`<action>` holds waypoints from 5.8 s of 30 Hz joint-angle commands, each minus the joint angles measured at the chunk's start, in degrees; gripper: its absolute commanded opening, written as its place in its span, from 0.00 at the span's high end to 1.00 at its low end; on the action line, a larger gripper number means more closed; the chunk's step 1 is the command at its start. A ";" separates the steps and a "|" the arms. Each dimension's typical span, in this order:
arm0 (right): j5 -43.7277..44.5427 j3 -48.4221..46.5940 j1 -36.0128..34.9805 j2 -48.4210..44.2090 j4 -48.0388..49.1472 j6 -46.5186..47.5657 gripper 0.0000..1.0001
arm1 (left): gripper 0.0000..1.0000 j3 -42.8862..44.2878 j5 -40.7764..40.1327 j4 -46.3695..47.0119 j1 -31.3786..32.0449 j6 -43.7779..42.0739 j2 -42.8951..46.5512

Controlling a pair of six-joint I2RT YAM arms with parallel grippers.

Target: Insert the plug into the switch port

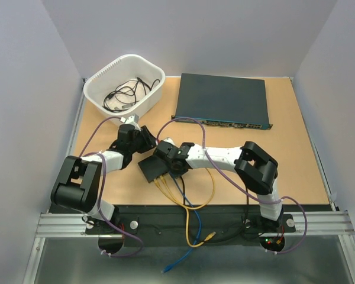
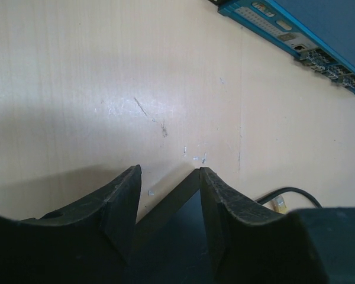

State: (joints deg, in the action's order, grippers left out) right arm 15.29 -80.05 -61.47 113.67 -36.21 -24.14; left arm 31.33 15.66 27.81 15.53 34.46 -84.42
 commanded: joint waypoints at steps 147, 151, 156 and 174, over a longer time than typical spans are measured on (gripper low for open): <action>-15.64 8.51 6.72 -2.31 47.72 33.98 0.86 | 0.39 -4.17 4.29 1.36 6.27 -2.64 -0.48; -11.87 12.63 6.72 -5.47 47.19 33.46 0.71 | 0.40 -3.91 3.76 1.63 5.57 -1.94 0.40; -9.41 17.46 6.72 -8.46 47.10 31.97 0.58 | 0.41 -3.47 3.24 1.11 2.94 -1.85 2.33; -8.69 27.58 7.33 -15.58 47.19 25.37 0.36 | 0.45 -3.03 3.59 1.19 -1.99 -2.73 2.33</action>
State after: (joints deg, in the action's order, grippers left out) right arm 7.84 -53.60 -53.93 99.24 8.36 3.51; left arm 27.75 17.85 27.46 14.00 31.99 -82.67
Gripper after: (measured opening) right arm 0.648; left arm 0.555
